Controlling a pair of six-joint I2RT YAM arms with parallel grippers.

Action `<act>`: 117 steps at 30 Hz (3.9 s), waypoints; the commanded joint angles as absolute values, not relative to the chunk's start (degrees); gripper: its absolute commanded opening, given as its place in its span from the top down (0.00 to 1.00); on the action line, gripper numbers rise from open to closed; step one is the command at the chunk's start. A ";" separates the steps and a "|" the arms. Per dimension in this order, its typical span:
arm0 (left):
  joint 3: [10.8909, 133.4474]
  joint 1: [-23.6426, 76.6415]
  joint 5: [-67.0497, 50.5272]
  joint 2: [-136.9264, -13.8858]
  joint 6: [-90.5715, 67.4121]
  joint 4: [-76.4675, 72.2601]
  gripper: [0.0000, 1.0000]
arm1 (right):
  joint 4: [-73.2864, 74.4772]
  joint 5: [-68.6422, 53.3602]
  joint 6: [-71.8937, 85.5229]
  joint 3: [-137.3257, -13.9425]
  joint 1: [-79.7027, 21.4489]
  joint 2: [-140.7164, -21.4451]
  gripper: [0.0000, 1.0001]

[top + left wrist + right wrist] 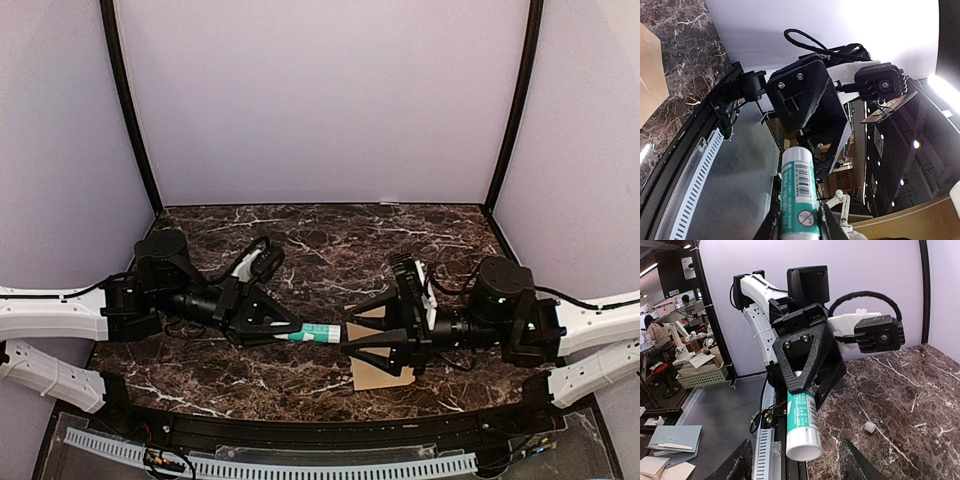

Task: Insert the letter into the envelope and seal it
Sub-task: Unscrew the solid glue.

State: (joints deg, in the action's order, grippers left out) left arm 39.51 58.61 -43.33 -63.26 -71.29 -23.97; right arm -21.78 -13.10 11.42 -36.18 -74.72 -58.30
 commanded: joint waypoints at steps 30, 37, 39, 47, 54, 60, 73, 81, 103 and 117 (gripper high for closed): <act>39.51 58.46 -45.58 -62.13 -72.51 -26.49 1.00 | -31.21 -13.76 6.40 -34.76 -76.46 -61.76 0.57; 39.55 58.45 -45.74 -62.25 -72.42 -26.56 1.00 | -31.90 -14.06 6.73 -34.89 -76.42 -62.22 0.69; 39.62 58.47 -45.79 -62.25 -72.44 -26.67 1.00 | -31.85 -14.17 6.75 -34.98 -76.43 -62.53 0.71; 39.64 58.47 -46.17 -62.36 -72.46 -26.77 1.00 | -31.76 -13.83 7.05 -35.07 -76.40 -63.10 0.74; 39.57 58.45 -46.23 -62.38 -72.02 -26.47 1.00 | -31.48 -13.78 8.09 -35.50 -76.44 -63.15 0.89; 39.87 58.45 -45.10 -62.13 -69.59 -24.64 1.00 | -31.79 -14.14 11.56 -35.83 -76.39 -63.10 0.95; 45.54 58.50 -37.04 -61.72 -51.15 -8.96 1.00 | -36.19 -11.16 32.39 -36.26 -76.45 -64.61 0.99; 45.72 58.45 -34.95 -61.08 -41.64 -5.25 1.00 | -32.47 -7.17 47.34 -38.76 -76.29 -66.15 0.98; 38.63 58.46 -30.61 -54.75 -42.67 -14.69 1.00 | -35.14 -5.47 55.27 -36.64 -74.55 -62.97 0.63; 34.17 58.51 -30.91 -54.62 -47.45 -28.17 1.00 | -25.57 -6.15 49.13 -40.48 -74.62 -65.61 0.37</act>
State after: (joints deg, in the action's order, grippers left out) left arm 34.94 58.43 -28.77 -53.82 -46.13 -22.33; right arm -26.81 -4.67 50.94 -37.89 -74.89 -63.00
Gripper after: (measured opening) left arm 0.221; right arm 0.633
